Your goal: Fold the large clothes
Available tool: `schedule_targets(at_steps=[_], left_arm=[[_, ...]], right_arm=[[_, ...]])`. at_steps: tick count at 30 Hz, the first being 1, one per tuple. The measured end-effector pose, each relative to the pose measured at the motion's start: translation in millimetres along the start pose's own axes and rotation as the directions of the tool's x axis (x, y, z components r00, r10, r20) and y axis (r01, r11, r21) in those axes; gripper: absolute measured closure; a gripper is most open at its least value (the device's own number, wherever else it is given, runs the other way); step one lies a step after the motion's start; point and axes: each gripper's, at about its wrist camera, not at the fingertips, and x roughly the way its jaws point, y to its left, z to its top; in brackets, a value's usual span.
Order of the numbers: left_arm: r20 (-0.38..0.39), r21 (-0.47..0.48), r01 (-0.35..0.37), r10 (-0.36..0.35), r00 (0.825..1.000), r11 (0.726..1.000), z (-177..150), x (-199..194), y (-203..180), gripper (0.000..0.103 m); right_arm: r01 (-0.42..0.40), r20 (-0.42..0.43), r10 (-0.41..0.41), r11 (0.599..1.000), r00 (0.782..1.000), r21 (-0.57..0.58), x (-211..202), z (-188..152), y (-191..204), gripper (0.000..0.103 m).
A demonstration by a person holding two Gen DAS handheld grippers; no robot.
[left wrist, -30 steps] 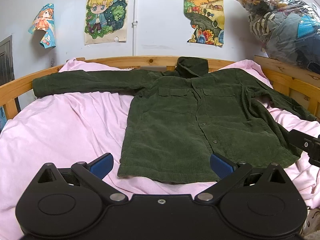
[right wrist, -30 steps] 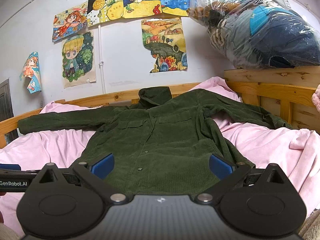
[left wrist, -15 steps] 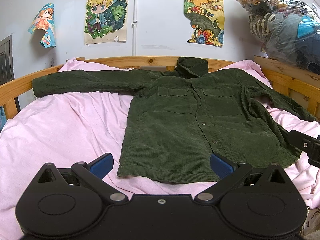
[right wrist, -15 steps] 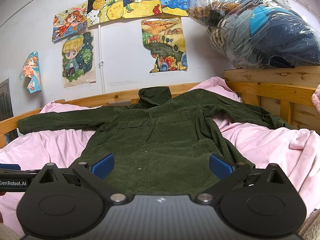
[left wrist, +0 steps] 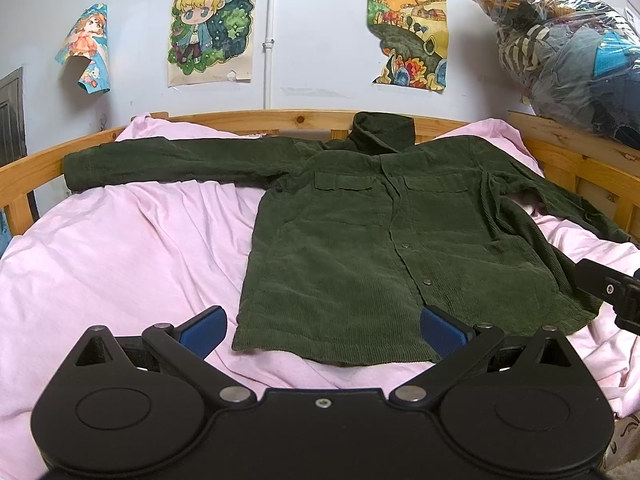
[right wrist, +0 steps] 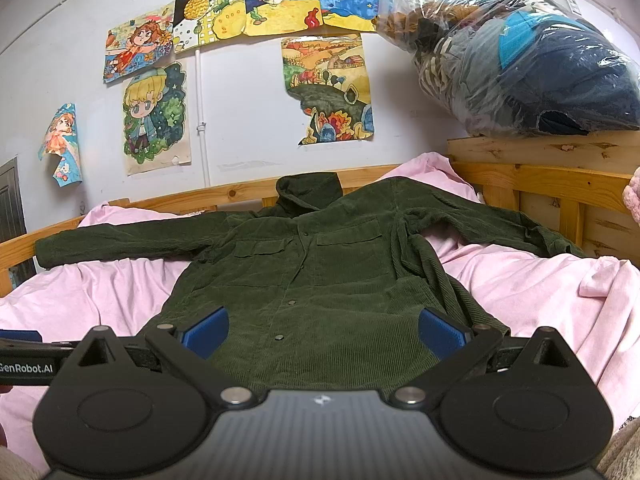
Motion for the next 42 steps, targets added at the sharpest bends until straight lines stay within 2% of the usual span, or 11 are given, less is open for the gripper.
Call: schedule_targets(at_steps=[29,34,37,38,41,42], left_arm=[[-0.008,-0.001,0.003,-0.003,1.000,1.000,-5,1,-8,0.001],[-0.022,0.002,-0.004,0.004,1.000,1.000,-8,4,-6,0.001],[-0.055,0.027,-0.041,0.043,0.998,0.999,-10,8,-7,0.001],[-0.068,0.033,-0.052,0.054,0.996,0.998,-11,10,-7,0.001],[-0.104,0.026,-0.066,0.069,0.992,0.997,-7,17,-5,0.001],[-0.119,0.028,-0.064,0.067,0.991,0.998,-3,21,-4,0.001]], right_arm=[[0.000,-0.005,0.000,1.000,1.000,0.002,-2,7,-1,0.000],[0.003,-0.016,-0.003,1.000,1.000,0.000,14,-1,-8,0.000],[0.030,-0.044,-0.031,0.999,0.999,-0.020,21,-8,-10,0.000],[0.064,-0.082,-0.067,0.997,0.994,-0.040,29,-9,-10,0.000],[0.126,-0.160,-0.139,0.988,0.977,-0.092,42,0,-10,0.000],[0.156,-0.193,-0.178,0.980,0.965,-0.123,50,3,-10,0.000]])
